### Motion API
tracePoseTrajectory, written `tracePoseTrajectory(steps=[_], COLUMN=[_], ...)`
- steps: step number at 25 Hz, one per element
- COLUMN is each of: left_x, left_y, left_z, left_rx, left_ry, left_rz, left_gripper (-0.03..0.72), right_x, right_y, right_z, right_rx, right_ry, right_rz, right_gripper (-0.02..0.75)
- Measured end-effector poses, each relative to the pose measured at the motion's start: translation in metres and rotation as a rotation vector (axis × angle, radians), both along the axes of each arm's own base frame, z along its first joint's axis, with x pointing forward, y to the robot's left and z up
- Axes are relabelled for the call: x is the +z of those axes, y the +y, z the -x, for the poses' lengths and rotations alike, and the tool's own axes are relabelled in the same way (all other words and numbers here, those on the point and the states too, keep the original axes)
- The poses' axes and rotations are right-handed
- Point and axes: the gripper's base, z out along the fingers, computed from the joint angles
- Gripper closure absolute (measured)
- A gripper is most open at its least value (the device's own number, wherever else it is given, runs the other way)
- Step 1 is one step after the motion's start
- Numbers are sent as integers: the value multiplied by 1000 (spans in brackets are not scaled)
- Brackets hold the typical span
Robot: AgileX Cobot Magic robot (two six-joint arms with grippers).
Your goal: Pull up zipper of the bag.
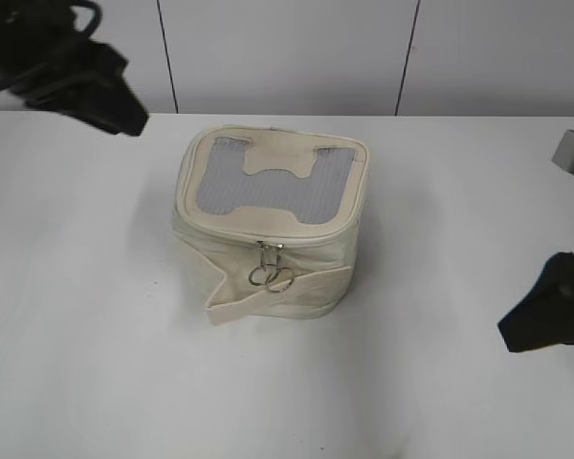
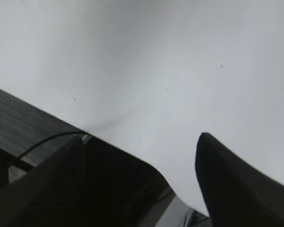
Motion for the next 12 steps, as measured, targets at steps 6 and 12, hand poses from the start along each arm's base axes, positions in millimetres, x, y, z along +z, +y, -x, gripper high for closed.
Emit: tracePoseTrajectory(steps=[6, 12], left_x=[25, 48], left_y=[55, 115], left_z=[121, 256], left_rx=[178, 387], left_ry=[-158, -416], left_rz=[-23, 59], left_gripper=[451, 452], right_x=[38, 86], right_y=[-11, -30], right_z=[42, 107], right_rx=[61, -48], right_ry=[-76, -375], right_rz=[79, 150], right_gripper=[174, 183])
